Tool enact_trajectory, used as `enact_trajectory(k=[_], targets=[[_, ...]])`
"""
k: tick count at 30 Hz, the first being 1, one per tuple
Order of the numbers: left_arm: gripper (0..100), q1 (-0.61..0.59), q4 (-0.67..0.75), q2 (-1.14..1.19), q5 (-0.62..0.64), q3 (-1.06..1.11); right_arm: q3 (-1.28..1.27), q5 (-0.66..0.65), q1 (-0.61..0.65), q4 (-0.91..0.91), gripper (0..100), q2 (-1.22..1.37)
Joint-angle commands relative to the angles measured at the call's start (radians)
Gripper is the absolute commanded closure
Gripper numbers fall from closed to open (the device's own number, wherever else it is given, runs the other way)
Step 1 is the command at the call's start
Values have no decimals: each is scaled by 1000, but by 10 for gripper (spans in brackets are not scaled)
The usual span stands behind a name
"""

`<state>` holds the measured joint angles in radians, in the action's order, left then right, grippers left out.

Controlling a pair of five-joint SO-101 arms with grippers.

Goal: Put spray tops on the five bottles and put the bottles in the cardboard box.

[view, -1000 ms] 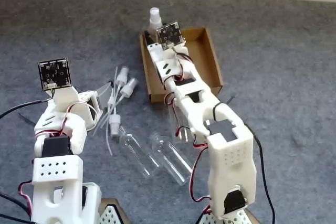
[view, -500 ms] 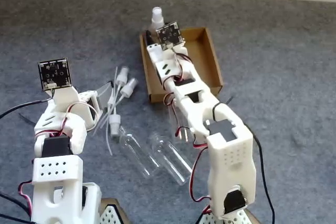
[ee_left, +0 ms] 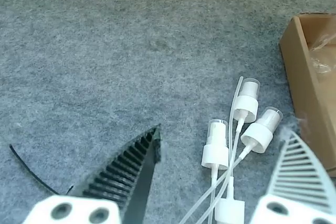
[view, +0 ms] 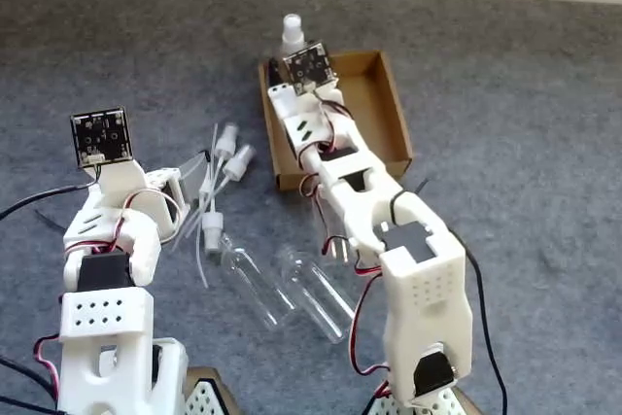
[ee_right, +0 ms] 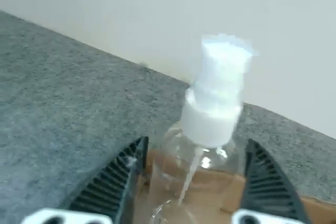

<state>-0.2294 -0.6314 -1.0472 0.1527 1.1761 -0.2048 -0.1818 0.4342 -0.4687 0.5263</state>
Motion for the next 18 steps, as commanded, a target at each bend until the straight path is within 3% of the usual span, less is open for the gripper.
enact_trajectory(k=[1, 9, 18], targets=[[681, -10, 32, -5, 3, -4, 59, 5, 13, 44, 735, -21], [681, -10, 32, -5, 3, -4, 128, 5, 13, 51, 735, -19], [681, -10, 32, -5, 3, -4, 246, 2, 8, 367, 735, -171]])
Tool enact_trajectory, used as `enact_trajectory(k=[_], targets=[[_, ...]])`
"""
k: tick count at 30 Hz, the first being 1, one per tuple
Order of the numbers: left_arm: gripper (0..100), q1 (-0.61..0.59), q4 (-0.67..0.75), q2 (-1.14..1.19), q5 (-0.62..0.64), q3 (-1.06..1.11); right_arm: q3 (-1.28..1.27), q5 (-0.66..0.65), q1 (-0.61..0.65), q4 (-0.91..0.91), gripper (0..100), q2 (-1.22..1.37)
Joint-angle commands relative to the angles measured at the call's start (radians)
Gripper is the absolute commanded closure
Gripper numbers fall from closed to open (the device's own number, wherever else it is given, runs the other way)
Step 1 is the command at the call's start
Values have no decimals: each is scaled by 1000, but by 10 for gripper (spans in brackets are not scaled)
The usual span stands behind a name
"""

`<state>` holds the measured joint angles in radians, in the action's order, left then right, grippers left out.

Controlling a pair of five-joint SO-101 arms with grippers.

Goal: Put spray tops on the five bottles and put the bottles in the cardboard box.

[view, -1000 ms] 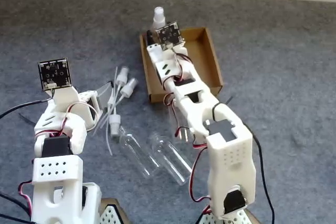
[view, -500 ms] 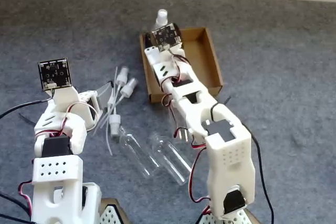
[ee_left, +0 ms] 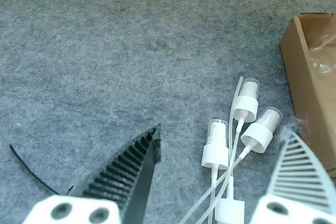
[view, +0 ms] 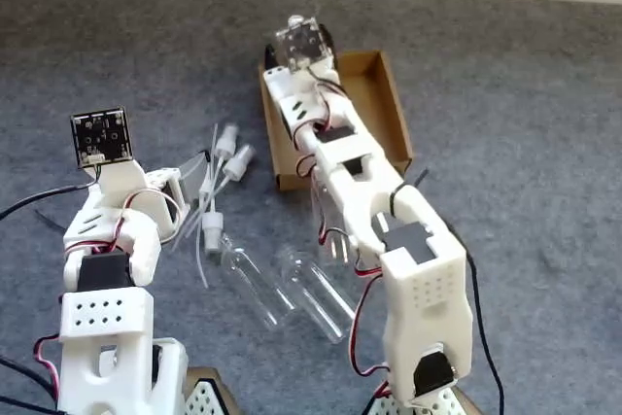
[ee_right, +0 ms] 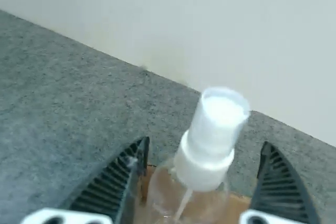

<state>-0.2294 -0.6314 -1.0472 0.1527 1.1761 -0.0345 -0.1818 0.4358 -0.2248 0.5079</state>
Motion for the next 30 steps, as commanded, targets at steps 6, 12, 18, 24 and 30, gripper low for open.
enact_trajectory(k=[6, 12, 18, 24, 30], targets=[[681, -10, 66, -5, 3, 12, 73, 0, 8, 455, 735, -369], [681, -10, 120, -5, 3, 41, 74, -2, 8, 944, 735, -584], [681, -10, 120, -5, 3, 39, 74, -2, -28, 1506, 735, -719], [681, -13, 120, -5, 3, 39, 30, -138, -134, 1756, 731, -809], [681, -15, 120, -5, 3, 41, -274, -126, -186, 1607, 733, -889]])
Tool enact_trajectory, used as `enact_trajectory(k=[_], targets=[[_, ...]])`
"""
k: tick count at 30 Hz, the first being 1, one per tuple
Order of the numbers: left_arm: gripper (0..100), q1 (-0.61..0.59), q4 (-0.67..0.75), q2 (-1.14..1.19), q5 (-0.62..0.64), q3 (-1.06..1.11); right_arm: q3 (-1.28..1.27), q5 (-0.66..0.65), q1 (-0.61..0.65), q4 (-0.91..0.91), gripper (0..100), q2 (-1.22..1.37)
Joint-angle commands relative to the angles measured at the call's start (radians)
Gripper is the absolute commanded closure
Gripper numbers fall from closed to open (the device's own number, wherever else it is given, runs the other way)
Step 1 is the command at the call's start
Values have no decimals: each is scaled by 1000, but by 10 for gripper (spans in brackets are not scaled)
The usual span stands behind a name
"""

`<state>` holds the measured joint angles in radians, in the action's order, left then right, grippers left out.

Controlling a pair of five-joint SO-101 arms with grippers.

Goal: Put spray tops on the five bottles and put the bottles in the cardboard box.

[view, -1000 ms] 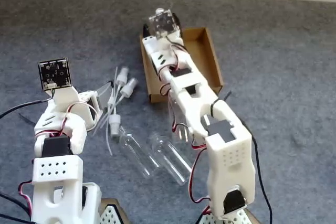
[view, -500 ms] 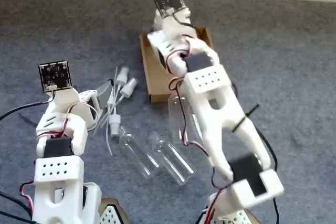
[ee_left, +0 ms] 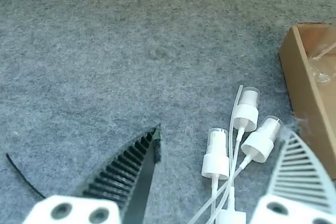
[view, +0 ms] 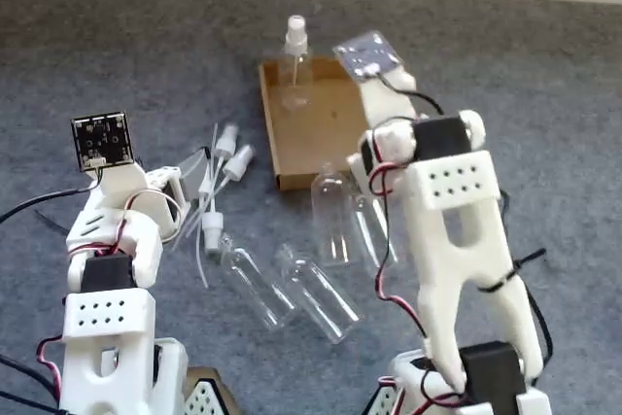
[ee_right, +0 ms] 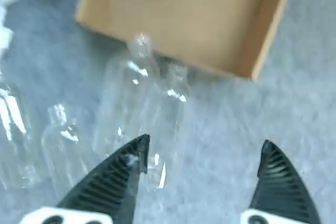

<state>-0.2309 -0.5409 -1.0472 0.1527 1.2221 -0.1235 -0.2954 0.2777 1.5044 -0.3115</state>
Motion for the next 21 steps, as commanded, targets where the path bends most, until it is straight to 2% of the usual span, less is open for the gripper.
enact_trajectory(k=[1, 6, 16, 21], targets=[[681, -13, 29, -5, 3, -5, -260, -12, -27, -179, 733, -76], [681, -10, 29, -5, 3, -4, -547, -8, -13, -380, 732, -85], [681, -10, 29, -5, 3, -4, -674, -8, -25, -542, 739, -77], [681, -10, 29, -5, 3, -4, -786, -8, -58, -633, 858, -79]])
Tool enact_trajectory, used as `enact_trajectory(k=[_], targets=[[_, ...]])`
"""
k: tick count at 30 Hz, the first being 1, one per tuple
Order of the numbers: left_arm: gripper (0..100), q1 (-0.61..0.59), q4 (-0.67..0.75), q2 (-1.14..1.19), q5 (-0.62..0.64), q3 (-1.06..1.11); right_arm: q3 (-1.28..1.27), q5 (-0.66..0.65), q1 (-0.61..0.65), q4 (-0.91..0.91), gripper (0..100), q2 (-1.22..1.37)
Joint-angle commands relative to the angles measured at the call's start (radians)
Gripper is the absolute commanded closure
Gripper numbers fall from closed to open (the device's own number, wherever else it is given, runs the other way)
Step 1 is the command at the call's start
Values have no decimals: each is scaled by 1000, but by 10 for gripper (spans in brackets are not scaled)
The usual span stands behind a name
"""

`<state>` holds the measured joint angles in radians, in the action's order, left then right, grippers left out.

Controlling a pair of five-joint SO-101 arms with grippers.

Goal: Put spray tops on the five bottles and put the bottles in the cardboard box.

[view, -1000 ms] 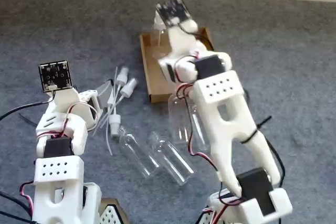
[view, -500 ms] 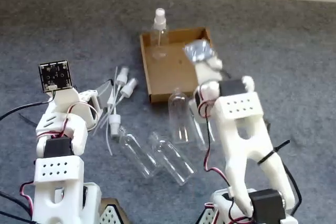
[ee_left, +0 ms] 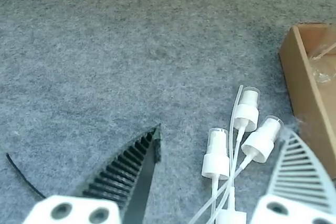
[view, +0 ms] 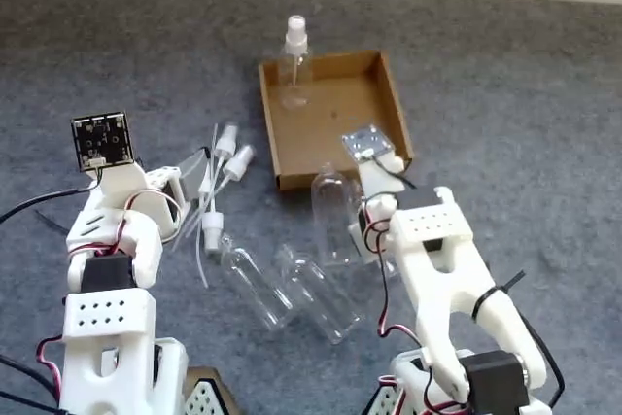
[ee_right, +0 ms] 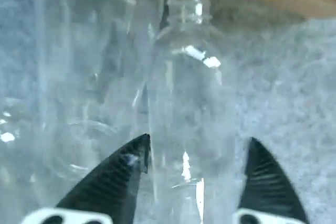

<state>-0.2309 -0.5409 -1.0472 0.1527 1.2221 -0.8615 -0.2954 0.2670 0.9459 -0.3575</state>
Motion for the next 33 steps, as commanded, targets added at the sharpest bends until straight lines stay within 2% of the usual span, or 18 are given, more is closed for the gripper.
enact_trajectory(k=[1, 5, 10, 13, 15, 18, 26, 33], targets=[[681, -10, 29, -5, 3, -4, -62, -8, -68, -77, 881, -39], [681, -10, 29, -5, 3, -4, -77, -20, -232, -25, 944, -44], [681, -10, 29, -5, 3, -4, -42, -270, -542, 77, 958, -41], [681, -8, 29, -5, 3, -7, 30, -359, -731, 70, 958, -33], [681, -8, 29, -5, 3, -10, 81, -397, -809, 70, 958, -31], [681, -8, 29, -5, 3, -10, 148, -399, -851, 70, 957, 16], [681, -8, 29, -5, 3, -4, 381, -374, -874, 77, 946, 374], [681, -8, 29, -5, 3, -2, 421, -377, -880, 122, 697, 415]])
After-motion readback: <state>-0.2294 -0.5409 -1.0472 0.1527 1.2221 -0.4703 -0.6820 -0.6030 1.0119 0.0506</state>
